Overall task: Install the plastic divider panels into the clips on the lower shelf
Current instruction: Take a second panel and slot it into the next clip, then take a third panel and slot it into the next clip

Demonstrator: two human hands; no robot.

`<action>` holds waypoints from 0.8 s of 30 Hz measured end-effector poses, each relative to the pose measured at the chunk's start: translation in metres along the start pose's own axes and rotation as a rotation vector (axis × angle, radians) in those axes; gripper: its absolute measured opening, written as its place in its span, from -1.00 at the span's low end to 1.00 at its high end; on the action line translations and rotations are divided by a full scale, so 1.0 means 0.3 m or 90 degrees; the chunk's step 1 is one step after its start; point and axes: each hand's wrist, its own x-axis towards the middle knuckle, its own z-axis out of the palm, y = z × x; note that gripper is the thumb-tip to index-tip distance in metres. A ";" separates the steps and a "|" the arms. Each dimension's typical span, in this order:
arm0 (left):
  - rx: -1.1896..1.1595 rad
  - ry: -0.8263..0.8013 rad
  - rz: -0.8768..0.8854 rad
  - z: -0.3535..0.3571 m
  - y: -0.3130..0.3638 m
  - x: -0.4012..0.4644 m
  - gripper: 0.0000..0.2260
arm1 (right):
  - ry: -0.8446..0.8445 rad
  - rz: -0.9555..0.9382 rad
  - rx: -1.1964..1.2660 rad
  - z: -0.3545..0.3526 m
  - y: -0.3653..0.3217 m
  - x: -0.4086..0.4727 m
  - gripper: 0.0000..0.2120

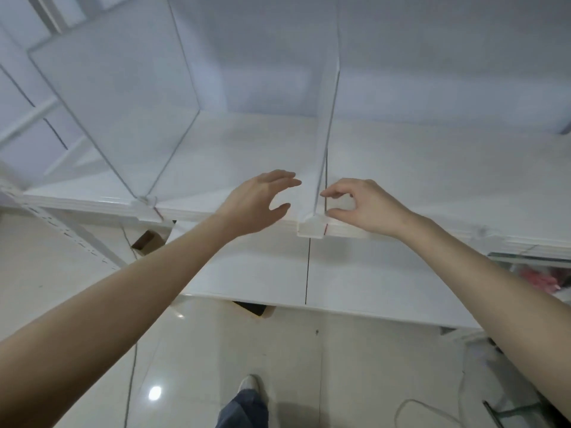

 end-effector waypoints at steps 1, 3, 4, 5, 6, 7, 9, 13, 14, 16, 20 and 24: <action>0.025 0.018 0.009 -0.037 0.009 -0.020 -0.60 | 0.005 -0.018 -0.005 -0.017 -0.028 -0.008 -0.67; 0.076 0.047 0.029 -0.115 0.025 -0.052 -0.57 | 0.018 -0.043 -0.009 -0.056 -0.089 -0.023 -0.66; 0.101 0.060 0.037 -0.158 0.031 -0.064 -0.55 | 0.027 -0.054 -0.011 -0.078 -0.124 -0.030 -0.65; 0.123 0.068 0.042 -0.200 0.036 -0.072 -0.55 | 0.039 -0.068 -0.012 -0.100 -0.162 -0.039 -0.63; 0.145 0.077 0.048 -0.246 0.040 -0.079 -0.54 | 0.054 -0.082 -0.011 -0.124 -0.203 -0.049 -0.61; 0.166 0.087 0.052 -0.292 0.045 -0.086 -0.54 | 0.069 -0.094 -0.009 -0.149 -0.246 -0.059 -0.59; 0.197 0.122 0.057 -0.389 0.052 -0.097 -0.53 | 0.092 -0.123 -0.023 -0.198 -0.337 -0.074 -0.55; 0.230 0.195 0.071 -0.583 0.053 -0.128 -0.46 | 0.155 -0.186 -0.104 -0.280 -0.523 -0.086 -0.48; 0.228 0.206 0.079 -0.644 0.045 -0.141 -0.43 | 0.179 -0.203 -0.112 -0.299 -0.585 -0.081 -0.47; 0.227 0.223 0.096 -0.713 0.037 -0.160 -0.40 | 0.198 -0.225 -0.113 -0.324 -0.666 -0.078 -0.45; 0.273 0.280 0.120 -0.903 -0.042 -0.236 -0.40 | 0.260 -0.265 -0.118 -0.334 -0.875 -0.023 -0.41; 0.295 0.311 0.117 -1.066 -0.174 -0.310 -0.42 | 0.293 -0.283 -0.110 -0.313 -1.056 0.072 -0.42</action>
